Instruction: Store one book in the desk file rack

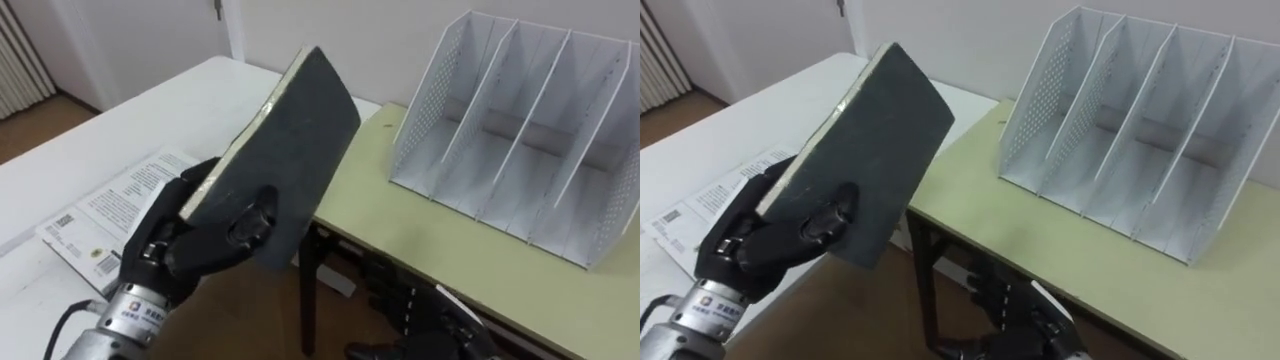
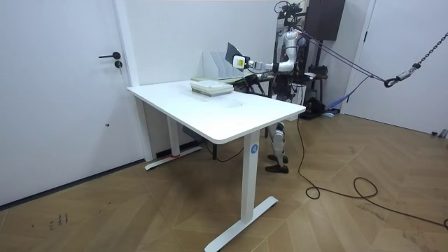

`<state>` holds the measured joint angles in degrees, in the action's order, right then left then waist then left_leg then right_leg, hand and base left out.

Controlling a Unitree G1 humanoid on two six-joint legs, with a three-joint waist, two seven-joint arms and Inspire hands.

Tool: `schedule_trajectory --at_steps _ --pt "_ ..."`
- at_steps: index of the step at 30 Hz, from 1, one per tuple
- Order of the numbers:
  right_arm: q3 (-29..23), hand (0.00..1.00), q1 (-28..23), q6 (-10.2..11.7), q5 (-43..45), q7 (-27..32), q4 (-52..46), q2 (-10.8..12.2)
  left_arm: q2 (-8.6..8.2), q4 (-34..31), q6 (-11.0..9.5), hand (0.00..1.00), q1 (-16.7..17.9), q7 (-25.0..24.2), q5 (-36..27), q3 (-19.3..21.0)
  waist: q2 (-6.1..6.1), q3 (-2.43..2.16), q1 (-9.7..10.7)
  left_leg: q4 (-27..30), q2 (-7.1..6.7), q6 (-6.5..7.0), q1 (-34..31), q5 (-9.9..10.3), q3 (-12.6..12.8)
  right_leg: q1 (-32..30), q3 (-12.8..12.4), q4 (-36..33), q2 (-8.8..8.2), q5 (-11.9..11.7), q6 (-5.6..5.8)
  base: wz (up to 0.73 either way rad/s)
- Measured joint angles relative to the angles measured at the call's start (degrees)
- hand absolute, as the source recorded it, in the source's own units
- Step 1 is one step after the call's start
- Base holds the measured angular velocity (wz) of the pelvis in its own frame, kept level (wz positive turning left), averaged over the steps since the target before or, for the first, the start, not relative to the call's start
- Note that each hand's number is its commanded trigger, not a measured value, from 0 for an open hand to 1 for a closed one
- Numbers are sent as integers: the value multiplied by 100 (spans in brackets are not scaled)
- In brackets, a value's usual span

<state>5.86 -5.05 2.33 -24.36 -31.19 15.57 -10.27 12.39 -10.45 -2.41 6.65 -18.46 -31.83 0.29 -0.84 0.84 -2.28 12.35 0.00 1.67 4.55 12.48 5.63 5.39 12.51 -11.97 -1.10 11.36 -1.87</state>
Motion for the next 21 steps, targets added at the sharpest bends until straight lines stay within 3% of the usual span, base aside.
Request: schedule_trajectory --at_steps 6,12,17,21 --pt "-36 0 45 -153 -323 -355 -313 0 1 1 72 100 43 -603 -208 14 11 -5 18 114 12 2 -141 1 52 -157 -78 -94 -1 12 -17 -4" --pt "-53 0 59 -286 -1259 -686 -524 -32 17 102 257 100 38 -1021 -920 -5 19 -10 51 157 18 1 -146 1 50 -151 -77 -116 -3 13 -22 0" --pt "-52 0 59 -446 -1439 -1033 -849 -88 173 143 455 100 41 -1501 -1747 -51 23 -13 50 152 18 1 -135 1 42 -156 -84 -89 -1 16 -25 0" --pt "-50 0 59 -506 -1443 -1190 -1004 -96 238 156 514 100 41 -1849 -1966 -55 37 -23 35 157 18 1 -134 1 40 -153 -86 -140 -3 15 -26 0"
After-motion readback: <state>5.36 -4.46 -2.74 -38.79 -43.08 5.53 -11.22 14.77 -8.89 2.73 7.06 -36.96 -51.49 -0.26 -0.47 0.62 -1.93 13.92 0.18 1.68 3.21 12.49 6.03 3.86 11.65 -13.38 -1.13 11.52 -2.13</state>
